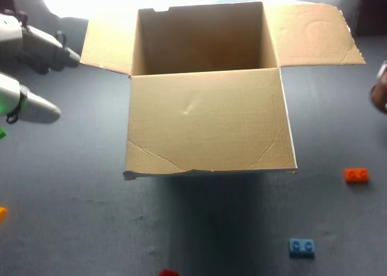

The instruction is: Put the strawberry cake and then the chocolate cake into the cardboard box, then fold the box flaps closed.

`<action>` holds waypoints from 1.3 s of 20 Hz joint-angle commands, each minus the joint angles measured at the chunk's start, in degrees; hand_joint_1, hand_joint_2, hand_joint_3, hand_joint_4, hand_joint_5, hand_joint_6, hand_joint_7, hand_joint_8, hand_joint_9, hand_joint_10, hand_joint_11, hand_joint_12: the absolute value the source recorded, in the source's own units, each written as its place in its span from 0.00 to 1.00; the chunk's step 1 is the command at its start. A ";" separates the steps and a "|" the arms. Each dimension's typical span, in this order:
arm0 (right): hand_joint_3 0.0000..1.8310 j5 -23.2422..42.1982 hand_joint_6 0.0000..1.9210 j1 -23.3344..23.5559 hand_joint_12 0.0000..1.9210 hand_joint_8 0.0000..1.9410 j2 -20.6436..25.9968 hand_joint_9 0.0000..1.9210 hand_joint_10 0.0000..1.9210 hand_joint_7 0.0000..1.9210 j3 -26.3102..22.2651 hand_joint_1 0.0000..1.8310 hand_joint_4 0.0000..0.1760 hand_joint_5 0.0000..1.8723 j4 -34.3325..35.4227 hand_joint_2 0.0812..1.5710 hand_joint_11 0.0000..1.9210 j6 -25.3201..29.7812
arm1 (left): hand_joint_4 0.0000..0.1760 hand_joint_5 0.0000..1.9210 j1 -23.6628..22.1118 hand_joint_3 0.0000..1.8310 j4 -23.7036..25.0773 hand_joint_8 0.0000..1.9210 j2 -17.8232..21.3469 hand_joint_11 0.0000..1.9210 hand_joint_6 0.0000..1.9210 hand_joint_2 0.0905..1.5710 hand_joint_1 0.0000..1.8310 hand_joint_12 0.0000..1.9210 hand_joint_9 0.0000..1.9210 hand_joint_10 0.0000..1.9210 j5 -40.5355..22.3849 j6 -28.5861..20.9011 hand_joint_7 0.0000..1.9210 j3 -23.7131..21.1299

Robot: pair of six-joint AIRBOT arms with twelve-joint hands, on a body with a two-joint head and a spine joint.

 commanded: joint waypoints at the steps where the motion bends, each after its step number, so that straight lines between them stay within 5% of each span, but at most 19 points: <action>1: 0.00 6.55 0.59 0.53 0.88 0.65 1.91 0.33 0.63 0.47 -0.25 0.65 0.00 0.43 -0.44 0.74 0.15 0.31 | 0.06 0.22 -0.77 0.00 -0.93 0.00 0.77 0.04 0.00 0.65 0.35 0.74 0.27 0.18 2.14 -0.76 0.28 0.41; 9: 0.00 6.71 0.59 8.65 0.90 0.67 8.93 0.32 0.67 0.46 -5.29 0.65 0.00 0.43 -8.76 0.74 0.16 0.31 | 0.04 0.23 -1.36 0.00 -0.92 0.00 1.08 0.05 0.00 0.65 0.36 0.73 0.27 0.19 3.43 -5.97 0.28 -0.29; 19: 0.00 11.37 0.56 13.02 0.89 0.65 11.27 0.33 0.66 0.47 -9.90 0.65 0.00 0.46 -13.84 0.73 0.17 1.93 | 0.05 0.23 -0.57 0.00 -4.38 0.00 1.41 0.05 0.00 0.65 0.35 0.74 0.27 0.19 3.95 -9.11 0.29 -0.43; 22: 0.00 12.39 0.57 13.46 0.90 0.65 11.06 0.33 0.66 0.47 -9.90 0.65 0.00 0.44 -14.68 0.74 0.16 4.42 | 0.05 0.24 -0.51 0.00 -2.90 0.00 1.39 0.06 0.00 0.64 0.36 0.75 0.27 0.20 3.96 -14.58 0.29 -0.70; 26: 0.00 10.38 0.59 17.34 0.91 0.65 8.56 0.32 0.70 0.47 -9.85 0.65 0.00 0.44 -15.00 0.74 0.17 5.79 | 0.06 0.24 -0.67 0.00 5.62 0.00 1.41 0.05 0.00 0.64 0.35 0.76 0.27 0.20 3.41 -24.44 0.29 -0.80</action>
